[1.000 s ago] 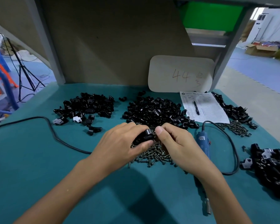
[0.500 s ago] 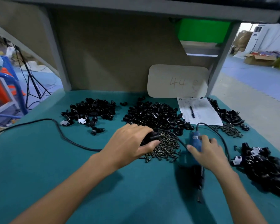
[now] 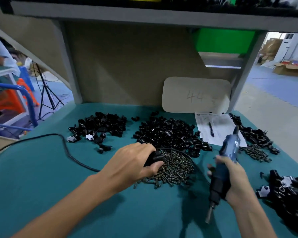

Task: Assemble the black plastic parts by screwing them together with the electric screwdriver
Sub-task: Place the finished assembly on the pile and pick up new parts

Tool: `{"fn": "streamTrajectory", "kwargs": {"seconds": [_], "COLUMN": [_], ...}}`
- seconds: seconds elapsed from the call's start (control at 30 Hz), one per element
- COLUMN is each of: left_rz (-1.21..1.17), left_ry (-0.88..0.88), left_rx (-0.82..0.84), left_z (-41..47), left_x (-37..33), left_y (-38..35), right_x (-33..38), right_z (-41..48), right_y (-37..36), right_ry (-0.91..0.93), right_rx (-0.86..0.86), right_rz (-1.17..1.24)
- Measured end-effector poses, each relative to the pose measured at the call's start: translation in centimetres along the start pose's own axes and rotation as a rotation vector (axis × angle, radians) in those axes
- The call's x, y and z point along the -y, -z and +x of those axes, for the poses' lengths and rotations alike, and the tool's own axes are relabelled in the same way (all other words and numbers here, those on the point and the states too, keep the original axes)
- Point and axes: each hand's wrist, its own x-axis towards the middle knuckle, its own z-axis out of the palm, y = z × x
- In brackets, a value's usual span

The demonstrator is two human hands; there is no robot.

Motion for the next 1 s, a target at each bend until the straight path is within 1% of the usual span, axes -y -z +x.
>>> {"fn": "streamTrajectory", "kwargs": {"seconds": [0.07, 0.1, 0.2, 0.3, 0.4, 0.47, 0.6, 0.7, 0.8, 1.0], "left_rz": [0.012, 0.008, -0.059, -0.157, -0.222, -0.243, -0.155, -0.099, -0.112, -0.192], "left_ry": [-0.006, 0.001, 0.053, 0.043, 0.006, 0.039, 0.023, 0.005, 0.015, 0.063], "left_rx": [0.024, 0.042, 0.101, 0.159, 0.129, 0.113, 0.069, 0.060, 0.066, 0.100], "left_z": [1.4, 2.0, 2.5, 1.2, -0.5, -1.3, -2.2, -2.4, -2.6, -2.8], "left_x": [0.5, 0.7, 1.0, 1.0, 0.6, 0.2, -0.3, -0.7, -0.8, -0.7], "left_y": [0.3, 0.5, 0.6, -0.1, -0.2, 0.5, 1.7, 2.1, 2.1, 1.2], "right_x": [2.1, 3.1, 4.7, 4.3, 3.9, 4.2, 4.2, 4.1, 4.0, 3.4], "right_z": [-0.4, -0.5, -0.5, -1.3, -2.8, -4.1, -6.0, -7.2, -7.5, -6.3], "right_y": [-2.6, -3.8, -6.9, -8.4, -9.0, -9.3, -10.0, -10.6, -11.0, -11.1], "right_ry": [0.015, 0.027, 0.056, 0.114, 0.188, 0.231, 0.319, 0.359, 0.374, 0.313], "right_rx": [0.072, 0.076, 0.020, -0.052, -0.157, -0.190, -0.241, -0.219, -0.198, -0.067], "right_rz": [0.202, 0.297, 0.521, 0.625, 0.672, 0.677, 0.644, 0.628, 0.640, 0.656]}}
